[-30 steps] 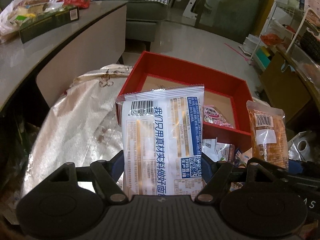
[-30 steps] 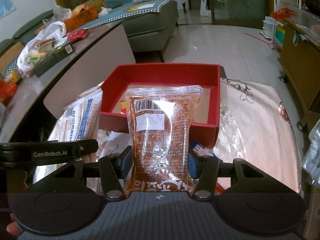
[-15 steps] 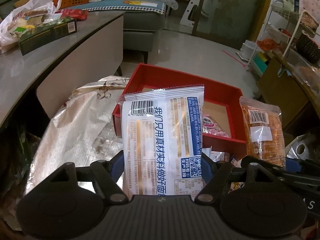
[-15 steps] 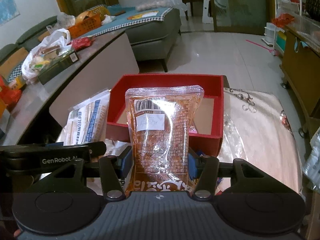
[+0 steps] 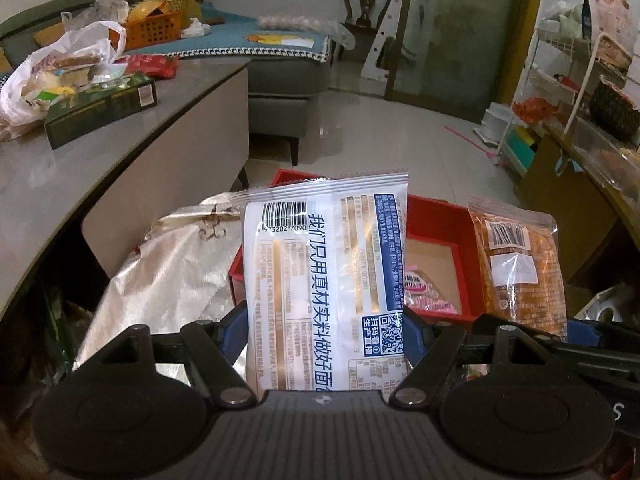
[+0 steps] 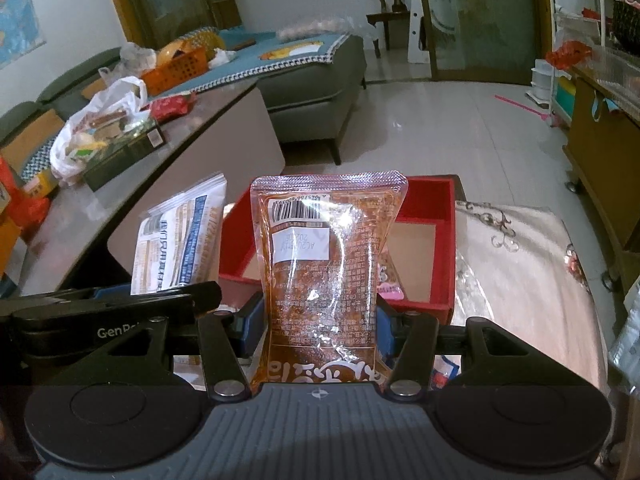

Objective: Organize snacks

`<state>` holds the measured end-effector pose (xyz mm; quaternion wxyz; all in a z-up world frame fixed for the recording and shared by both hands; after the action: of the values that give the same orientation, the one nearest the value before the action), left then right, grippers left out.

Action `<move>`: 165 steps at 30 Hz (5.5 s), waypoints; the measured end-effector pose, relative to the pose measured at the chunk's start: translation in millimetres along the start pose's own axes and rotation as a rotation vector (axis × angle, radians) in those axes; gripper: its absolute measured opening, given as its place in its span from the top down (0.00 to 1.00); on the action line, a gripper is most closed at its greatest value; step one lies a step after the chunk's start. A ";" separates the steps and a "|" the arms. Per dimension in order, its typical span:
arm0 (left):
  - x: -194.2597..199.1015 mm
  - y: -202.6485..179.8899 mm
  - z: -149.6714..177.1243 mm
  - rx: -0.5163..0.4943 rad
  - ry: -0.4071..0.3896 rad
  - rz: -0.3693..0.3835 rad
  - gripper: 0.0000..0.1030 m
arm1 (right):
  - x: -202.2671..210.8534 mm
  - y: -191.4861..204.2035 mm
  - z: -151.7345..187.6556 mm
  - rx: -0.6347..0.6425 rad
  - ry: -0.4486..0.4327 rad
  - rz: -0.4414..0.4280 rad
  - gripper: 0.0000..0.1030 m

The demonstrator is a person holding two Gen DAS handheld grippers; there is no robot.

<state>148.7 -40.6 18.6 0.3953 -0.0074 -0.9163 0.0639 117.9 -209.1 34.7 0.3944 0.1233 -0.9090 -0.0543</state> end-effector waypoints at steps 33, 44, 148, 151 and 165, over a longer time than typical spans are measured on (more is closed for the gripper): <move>0.8 -12.8 -39.2 -0.016 -0.136 -0.047 0.35 | 0.4 -8.5 -34.2 -0.045 -0.096 0.002 0.40; -4.9 -18.4 -42.6 -0.022 -0.152 -0.065 0.35 | -4.6 -9.7 -39.2 -0.048 -0.104 0.008 0.41; -174.8 -28.7 -34.7 -0.127 0.119 -0.204 0.36 | -158.0 -50.1 -37.5 -0.026 0.133 0.112 0.42; -174.7 -27.9 -34.5 -0.129 0.120 -0.204 0.36 | -158.7 -48.8 -37.7 -0.024 0.134 0.118 0.42; -172.8 -20.6 -34.9 -0.131 0.153 -0.214 0.32 | -162.2 -47.1 -38.6 -0.015 0.145 0.163 0.29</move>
<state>293.6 -68.3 -80.2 0.4672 0.0600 -0.8812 -0.0394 261.5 -211.2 -62.3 0.4629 0.0496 -0.8848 -0.0196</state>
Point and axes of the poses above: each gripper's, at about its wrist camera, not at the fingertips, and x roughly against the way its jaws point, y to its left, z to its underside, the point moved 5 cm from there along -x, roughly the way its jaws point, and after that the axes turned 1 degree about y, right-handed, at the moved point
